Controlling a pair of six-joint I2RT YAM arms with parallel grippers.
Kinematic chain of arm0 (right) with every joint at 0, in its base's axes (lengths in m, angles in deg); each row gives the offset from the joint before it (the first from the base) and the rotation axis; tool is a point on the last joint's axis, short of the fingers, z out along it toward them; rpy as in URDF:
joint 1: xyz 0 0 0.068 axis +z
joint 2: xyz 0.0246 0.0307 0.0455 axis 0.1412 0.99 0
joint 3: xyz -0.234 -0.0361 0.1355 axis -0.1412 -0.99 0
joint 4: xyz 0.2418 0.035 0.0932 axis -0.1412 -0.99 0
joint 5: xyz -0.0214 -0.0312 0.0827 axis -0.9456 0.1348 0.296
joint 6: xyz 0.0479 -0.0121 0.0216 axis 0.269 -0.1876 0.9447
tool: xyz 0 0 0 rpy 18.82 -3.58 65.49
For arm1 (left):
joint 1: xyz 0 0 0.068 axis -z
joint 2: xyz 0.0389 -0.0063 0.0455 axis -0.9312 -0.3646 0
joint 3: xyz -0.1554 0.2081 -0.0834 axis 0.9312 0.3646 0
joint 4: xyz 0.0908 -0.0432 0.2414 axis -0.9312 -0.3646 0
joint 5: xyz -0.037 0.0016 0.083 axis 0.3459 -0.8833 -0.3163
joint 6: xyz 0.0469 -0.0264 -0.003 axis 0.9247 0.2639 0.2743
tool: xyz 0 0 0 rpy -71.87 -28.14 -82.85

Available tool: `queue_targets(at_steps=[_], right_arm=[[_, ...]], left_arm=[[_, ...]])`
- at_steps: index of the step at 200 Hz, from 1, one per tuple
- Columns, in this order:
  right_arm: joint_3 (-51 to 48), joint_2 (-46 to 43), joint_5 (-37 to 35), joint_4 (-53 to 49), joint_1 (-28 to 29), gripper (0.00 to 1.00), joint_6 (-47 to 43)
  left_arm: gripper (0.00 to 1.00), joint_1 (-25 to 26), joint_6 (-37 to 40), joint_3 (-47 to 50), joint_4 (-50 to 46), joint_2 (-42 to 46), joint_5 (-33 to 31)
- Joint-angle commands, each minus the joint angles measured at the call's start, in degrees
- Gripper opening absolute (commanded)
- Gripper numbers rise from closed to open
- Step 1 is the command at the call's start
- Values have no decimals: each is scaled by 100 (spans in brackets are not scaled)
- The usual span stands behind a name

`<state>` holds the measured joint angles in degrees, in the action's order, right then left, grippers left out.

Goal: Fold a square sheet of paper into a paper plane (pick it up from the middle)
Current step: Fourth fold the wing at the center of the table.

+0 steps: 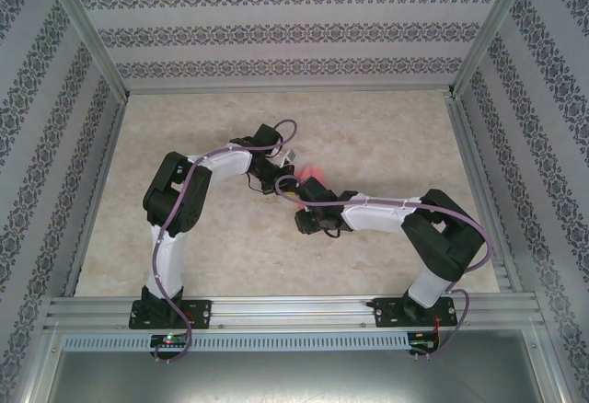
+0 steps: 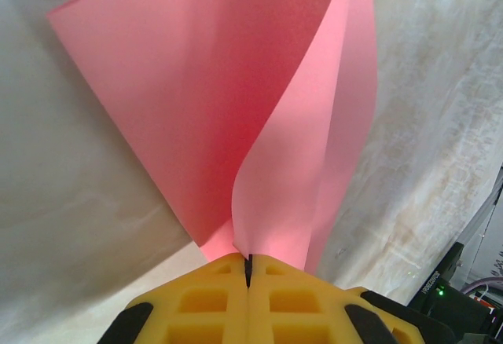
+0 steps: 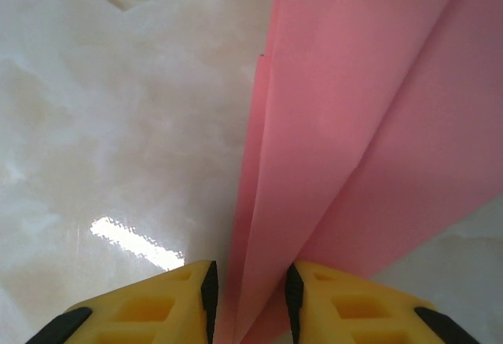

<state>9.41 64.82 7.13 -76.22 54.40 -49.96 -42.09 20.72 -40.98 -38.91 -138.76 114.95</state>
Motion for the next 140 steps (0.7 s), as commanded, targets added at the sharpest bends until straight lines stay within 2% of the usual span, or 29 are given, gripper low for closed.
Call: queue_targets(at_steps=[1,30,57,90,140], right_arm=[[-298,-333,-256,-44,13,35,60],[-581,-713,-364,288,-5,37,119],[-1051,-1055,-136,997,-10,41,129],[-1241,-1313,-623,1208,246,46,-377],[-1056,-752,-956,1167,466,47,-882]], left_arm=[[0,3,85,-80,-152,55,13],[0,11,92,-79,-151,28,47],[0,11,95,-79,-151,27,58],[0,11,97,-79,-128,-7,94],[0,16,107,-101,-142,-14,121]])
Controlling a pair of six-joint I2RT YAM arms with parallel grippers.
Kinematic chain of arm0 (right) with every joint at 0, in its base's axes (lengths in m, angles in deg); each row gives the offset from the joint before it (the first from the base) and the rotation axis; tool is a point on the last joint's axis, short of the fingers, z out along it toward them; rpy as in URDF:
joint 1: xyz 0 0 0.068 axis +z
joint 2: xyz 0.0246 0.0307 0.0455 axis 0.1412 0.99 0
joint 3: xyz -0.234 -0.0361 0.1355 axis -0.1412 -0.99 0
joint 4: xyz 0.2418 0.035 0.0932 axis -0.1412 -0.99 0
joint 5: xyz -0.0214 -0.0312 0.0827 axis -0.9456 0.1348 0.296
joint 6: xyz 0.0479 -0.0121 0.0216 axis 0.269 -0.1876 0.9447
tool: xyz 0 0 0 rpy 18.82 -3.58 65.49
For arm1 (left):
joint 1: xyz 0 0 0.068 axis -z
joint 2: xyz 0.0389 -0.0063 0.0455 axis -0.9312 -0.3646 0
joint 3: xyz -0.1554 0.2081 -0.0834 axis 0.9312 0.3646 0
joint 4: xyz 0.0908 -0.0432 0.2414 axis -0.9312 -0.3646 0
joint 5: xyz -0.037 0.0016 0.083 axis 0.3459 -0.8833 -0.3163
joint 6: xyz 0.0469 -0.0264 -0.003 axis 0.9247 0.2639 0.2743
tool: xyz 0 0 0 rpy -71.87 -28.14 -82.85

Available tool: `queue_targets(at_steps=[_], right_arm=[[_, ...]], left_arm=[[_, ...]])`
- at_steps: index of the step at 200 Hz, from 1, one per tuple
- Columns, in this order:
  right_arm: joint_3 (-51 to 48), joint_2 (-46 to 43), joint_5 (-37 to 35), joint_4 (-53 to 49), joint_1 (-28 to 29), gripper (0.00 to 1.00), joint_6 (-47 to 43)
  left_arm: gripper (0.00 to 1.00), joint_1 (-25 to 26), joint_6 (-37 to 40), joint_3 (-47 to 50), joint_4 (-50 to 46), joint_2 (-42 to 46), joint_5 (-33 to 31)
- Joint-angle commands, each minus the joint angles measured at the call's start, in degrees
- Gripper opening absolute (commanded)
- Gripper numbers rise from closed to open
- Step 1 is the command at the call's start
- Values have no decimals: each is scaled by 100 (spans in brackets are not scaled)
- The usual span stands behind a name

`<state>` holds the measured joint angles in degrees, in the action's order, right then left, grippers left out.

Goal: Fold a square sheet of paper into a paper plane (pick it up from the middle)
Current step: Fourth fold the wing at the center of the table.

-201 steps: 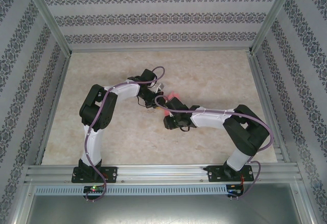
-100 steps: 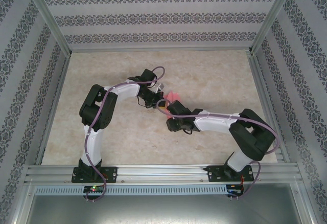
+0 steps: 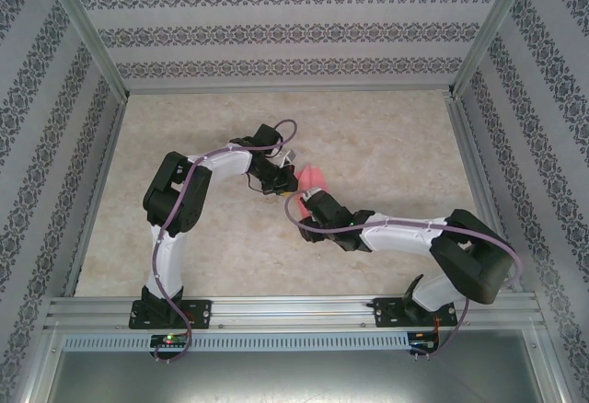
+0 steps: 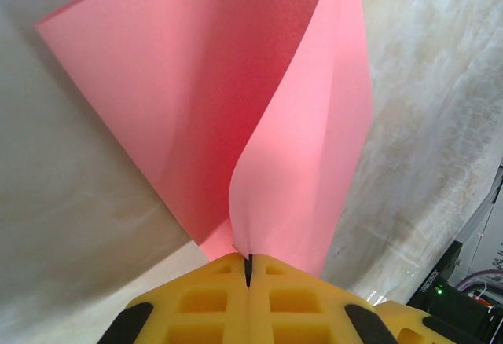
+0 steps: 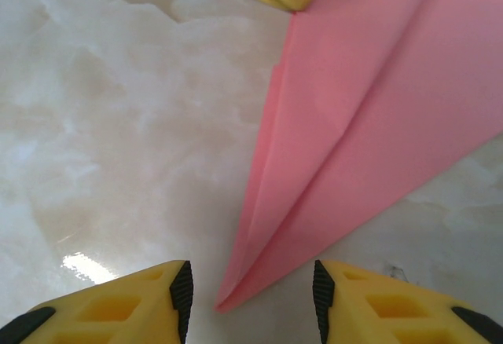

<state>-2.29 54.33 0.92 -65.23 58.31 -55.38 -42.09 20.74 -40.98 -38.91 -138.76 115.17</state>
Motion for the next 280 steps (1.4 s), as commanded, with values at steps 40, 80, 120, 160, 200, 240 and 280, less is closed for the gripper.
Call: queue_targets(at_steps=[40,80,120,160,200,240,280], right_arm=[[204,551,-510,-6,96,47,-403],[99,660,-675,-135,105,45,-458],[74,655,-955,-398,117,43,-659],[35,580,-1044,-379,130,41,-656],[-3,559,-1018,-340,135,39,-590],[-65,523,-1001,-322,140,38,-586],[-91,459,-929,-259,144,38,-602]], left_arm=[[0,11,125,-60,-151,6,114],[0,11,160,-35,-163,28,109],[0,19,222,-40,-256,63,100],[0,11,331,-44,-388,85,30],[0,15,443,-78,-530,-15,-122],[0,5,524,-166,-655,-67,-348],[0,6,498,-316,-644,-214,-307]])
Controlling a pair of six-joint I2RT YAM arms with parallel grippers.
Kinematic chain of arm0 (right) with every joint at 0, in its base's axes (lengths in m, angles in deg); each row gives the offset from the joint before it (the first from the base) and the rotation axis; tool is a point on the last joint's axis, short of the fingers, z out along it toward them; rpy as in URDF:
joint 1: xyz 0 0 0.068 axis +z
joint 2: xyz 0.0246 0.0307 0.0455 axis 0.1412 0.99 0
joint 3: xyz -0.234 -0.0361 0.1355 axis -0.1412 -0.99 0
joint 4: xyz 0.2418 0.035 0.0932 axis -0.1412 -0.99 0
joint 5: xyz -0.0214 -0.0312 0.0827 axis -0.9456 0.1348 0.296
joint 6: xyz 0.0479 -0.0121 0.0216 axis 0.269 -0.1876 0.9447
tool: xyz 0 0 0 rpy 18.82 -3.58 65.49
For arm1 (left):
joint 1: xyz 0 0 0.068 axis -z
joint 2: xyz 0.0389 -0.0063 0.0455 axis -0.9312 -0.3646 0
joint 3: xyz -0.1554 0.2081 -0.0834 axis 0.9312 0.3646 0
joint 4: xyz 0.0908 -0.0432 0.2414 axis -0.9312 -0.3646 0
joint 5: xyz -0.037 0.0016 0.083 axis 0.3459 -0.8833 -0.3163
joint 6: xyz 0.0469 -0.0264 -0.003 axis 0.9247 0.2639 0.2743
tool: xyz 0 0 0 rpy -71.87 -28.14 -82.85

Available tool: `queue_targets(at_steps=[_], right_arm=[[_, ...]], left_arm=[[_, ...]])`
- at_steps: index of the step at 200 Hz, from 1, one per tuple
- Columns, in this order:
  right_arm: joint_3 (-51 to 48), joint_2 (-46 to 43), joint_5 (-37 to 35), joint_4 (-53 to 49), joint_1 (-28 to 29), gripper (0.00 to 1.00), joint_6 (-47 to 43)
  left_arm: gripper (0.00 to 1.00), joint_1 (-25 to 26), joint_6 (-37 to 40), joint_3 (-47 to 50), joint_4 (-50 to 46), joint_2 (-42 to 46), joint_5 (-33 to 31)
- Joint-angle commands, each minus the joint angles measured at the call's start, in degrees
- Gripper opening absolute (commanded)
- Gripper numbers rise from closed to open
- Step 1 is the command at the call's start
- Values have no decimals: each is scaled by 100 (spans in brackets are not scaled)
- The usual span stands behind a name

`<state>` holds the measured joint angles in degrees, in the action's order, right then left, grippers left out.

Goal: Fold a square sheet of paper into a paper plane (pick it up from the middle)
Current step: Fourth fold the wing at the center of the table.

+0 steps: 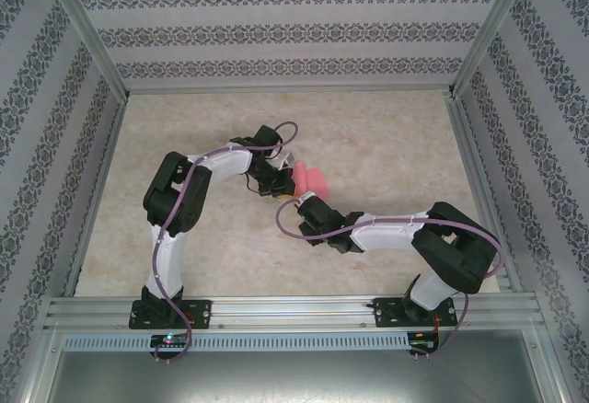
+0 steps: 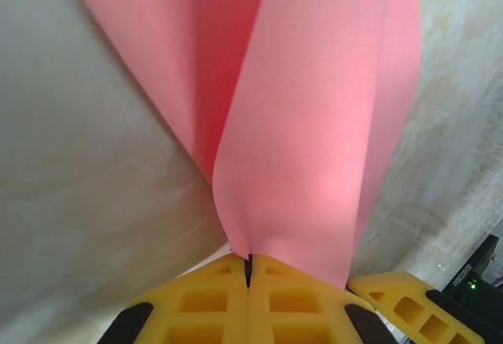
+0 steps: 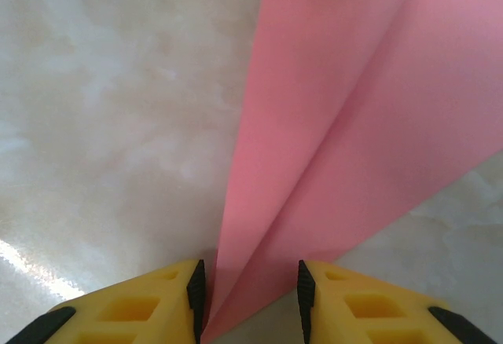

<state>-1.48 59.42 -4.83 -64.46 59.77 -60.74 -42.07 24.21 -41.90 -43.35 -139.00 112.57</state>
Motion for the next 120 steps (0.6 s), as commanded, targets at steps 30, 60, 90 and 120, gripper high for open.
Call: queue_targets(at_steps=[30,60,90,120], right_arm=[[-186,-65,-299,-296,2,38,-98],[-177,-72,-284,-284,-2,38,-106],[-207,-94,-228,-239,1,38,-135],[-243,-110,-190,-180,8,38,-147]], left_arm=[[0,9,142,-312,-182,-237,15],[0,11,150,-353,-207,-310,17],[0,9,195,-390,-235,-380,-17],[0,9,185,-518,-243,-455,-21]])
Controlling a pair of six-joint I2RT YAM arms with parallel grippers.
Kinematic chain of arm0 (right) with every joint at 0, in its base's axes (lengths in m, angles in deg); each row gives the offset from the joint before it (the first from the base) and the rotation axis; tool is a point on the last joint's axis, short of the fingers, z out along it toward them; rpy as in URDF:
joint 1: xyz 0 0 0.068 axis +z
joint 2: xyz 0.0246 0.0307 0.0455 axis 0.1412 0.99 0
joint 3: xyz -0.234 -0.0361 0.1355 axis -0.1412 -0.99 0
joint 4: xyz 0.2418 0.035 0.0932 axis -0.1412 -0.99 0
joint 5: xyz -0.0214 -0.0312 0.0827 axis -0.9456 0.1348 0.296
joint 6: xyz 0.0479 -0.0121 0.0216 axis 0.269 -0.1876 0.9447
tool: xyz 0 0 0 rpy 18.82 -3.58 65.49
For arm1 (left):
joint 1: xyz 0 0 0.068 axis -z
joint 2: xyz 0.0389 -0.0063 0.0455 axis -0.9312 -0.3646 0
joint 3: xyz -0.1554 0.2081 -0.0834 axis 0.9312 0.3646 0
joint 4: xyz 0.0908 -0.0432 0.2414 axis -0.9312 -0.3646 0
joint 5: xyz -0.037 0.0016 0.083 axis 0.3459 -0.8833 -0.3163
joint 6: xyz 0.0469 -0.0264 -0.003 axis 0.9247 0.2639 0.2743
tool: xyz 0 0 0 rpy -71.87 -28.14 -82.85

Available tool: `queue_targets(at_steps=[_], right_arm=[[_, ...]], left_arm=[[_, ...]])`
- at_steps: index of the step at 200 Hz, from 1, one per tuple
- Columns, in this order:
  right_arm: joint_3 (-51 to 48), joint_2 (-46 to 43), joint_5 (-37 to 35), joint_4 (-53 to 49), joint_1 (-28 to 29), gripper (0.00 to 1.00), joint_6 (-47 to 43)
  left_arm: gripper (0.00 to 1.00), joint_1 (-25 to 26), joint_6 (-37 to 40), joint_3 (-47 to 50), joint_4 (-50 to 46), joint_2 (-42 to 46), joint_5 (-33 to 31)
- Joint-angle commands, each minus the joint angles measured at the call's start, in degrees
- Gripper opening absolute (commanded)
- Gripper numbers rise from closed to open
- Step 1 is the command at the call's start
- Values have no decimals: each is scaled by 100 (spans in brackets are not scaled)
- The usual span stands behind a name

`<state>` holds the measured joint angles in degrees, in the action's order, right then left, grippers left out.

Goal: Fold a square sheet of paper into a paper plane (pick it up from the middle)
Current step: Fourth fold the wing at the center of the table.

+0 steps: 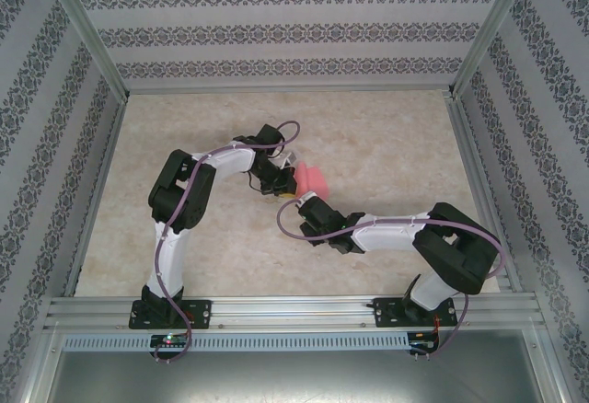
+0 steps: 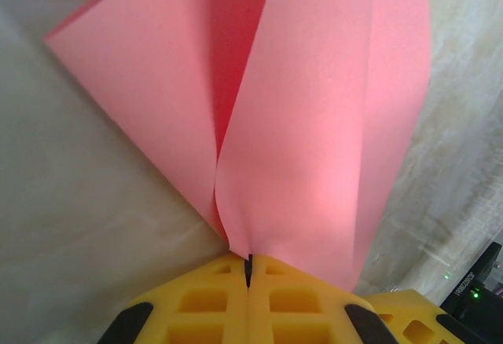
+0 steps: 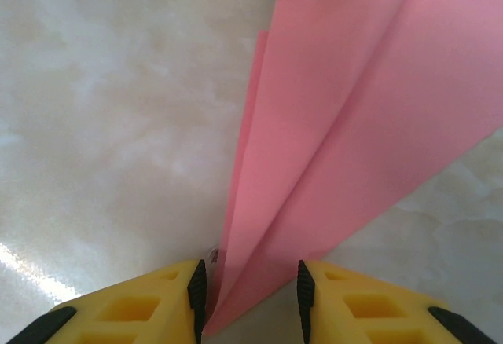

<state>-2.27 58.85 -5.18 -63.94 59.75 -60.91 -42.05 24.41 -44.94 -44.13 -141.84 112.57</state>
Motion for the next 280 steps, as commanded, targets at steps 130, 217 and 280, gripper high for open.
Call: queue_targets(at_steps=[130,217,280], right_arm=[[88,114,-397,-481,11,33,258],[119,41,-264,-427,13,35,276],[69,-515,-85,-392,-3,41,248]], left_arm=[[0,8,234,-179,-209,-289,90],[0,7,363,-347,-449,-540,-165],[0,23,455,-387,-591,-740,-368]])
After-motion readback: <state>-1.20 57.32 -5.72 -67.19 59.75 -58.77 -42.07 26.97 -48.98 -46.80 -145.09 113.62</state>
